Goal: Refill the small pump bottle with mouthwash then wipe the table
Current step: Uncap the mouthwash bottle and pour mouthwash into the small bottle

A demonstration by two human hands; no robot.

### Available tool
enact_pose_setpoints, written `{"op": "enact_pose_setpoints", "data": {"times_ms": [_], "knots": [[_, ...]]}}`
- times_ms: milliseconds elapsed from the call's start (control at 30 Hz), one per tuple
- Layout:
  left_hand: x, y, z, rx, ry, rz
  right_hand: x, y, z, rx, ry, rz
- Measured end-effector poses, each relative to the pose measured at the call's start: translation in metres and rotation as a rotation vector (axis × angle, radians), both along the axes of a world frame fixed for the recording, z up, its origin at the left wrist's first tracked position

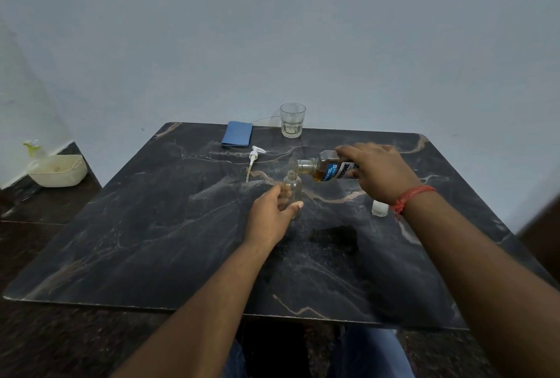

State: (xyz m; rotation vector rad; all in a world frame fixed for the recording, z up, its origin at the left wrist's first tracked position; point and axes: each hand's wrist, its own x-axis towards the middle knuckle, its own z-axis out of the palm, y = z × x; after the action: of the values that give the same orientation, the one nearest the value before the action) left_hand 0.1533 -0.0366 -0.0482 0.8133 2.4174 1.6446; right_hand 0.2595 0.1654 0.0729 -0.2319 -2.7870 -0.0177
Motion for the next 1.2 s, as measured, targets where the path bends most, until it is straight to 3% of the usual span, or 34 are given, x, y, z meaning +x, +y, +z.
{"op": "enact_pose_setpoints", "data": {"times_ms": [1200], "knots": [[0.0,-0.001,0.001,-0.031,0.012,0.004,-0.001,-0.005,0.011,0.042,-0.074,-0.029]]}}
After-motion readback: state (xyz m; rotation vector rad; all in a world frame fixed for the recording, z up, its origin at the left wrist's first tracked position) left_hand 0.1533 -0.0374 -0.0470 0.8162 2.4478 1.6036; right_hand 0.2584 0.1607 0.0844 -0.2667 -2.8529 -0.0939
